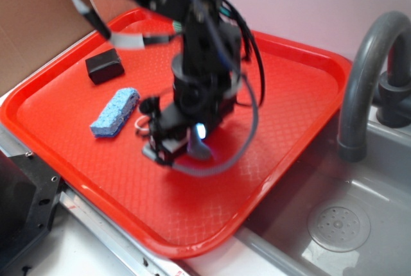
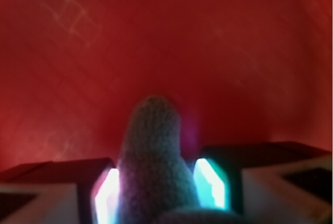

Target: Grab the gray animal.

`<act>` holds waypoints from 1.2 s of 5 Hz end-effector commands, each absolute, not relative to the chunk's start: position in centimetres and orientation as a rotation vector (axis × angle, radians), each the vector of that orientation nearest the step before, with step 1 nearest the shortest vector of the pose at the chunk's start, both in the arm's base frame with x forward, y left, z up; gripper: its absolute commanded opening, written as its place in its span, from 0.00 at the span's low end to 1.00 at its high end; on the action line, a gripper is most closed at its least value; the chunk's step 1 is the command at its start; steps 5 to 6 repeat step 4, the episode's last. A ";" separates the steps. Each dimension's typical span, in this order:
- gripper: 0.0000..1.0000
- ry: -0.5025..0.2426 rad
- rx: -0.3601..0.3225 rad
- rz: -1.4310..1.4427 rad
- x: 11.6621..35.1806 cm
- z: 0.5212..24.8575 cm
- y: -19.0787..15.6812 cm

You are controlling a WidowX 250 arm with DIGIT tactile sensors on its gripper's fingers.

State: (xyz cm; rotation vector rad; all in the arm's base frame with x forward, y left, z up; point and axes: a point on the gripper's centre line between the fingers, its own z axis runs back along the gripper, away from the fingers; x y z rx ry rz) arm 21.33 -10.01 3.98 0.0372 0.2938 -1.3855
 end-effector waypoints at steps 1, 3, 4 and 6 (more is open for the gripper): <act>0.00 -0.011 0.005 -1.030 22.0 15.6 -8.0; 0.00 -0.101 -0.187 -0.523 17.6 21.9 -3.3; 0.00 -0.104 -0.210 -0.269 17.6 21.1 -4.0; 0.00 -0.104 -0.210 -0.269 17.6 21.1 -4.0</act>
